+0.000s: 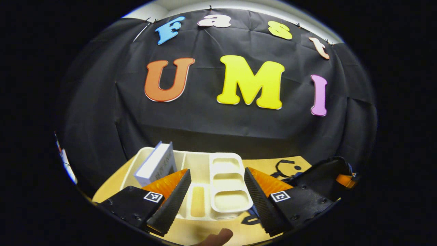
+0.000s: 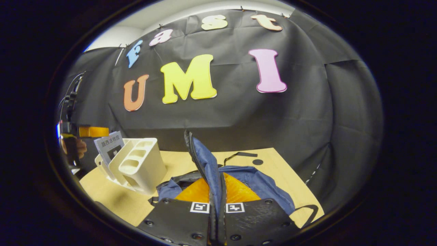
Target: Open the schoolbag, grab two books from the bookshelf and put them into the schoolbag.
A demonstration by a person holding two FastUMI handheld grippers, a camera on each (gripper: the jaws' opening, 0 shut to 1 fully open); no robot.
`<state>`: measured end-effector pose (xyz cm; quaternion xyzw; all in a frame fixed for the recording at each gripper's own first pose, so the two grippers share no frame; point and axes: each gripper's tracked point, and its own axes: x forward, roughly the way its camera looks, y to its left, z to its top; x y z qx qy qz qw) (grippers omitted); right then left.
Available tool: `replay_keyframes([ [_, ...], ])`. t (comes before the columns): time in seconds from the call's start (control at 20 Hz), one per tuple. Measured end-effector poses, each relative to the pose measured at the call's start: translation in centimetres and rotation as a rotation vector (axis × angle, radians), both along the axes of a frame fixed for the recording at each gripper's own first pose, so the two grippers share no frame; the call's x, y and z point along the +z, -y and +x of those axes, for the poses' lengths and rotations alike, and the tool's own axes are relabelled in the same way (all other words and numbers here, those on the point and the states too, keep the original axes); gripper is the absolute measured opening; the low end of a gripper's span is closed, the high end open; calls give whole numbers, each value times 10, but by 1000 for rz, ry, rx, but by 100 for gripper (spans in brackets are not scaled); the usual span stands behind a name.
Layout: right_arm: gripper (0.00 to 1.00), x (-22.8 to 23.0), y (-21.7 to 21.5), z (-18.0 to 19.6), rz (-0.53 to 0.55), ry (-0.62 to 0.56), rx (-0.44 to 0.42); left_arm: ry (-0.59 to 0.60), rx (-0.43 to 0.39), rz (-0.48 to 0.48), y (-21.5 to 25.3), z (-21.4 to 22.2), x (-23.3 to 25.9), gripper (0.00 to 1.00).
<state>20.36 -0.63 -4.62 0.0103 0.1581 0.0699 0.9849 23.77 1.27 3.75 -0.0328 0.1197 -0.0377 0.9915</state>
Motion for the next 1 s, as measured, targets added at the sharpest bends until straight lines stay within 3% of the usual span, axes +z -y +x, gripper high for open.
replay_keyframes([
  [0.2, 2, -6, 8, -5, -5, -8, -8, -63, 58, 129, -51, 33, 11, 98],
  [0.4, 3, -8, 8, -7, -12, -2, 4, -217, 122, 223, -96, 65, -12, 97],
  [0.7, 3, -10, 11, -8, 0, -14, 5, -456, 132, 285, -120, 84, -59, 98],
  [1.0, 3, -13, 8, -7, -3, -22, 5, -579, 94, 339, -125, 79, -74, 94],
])
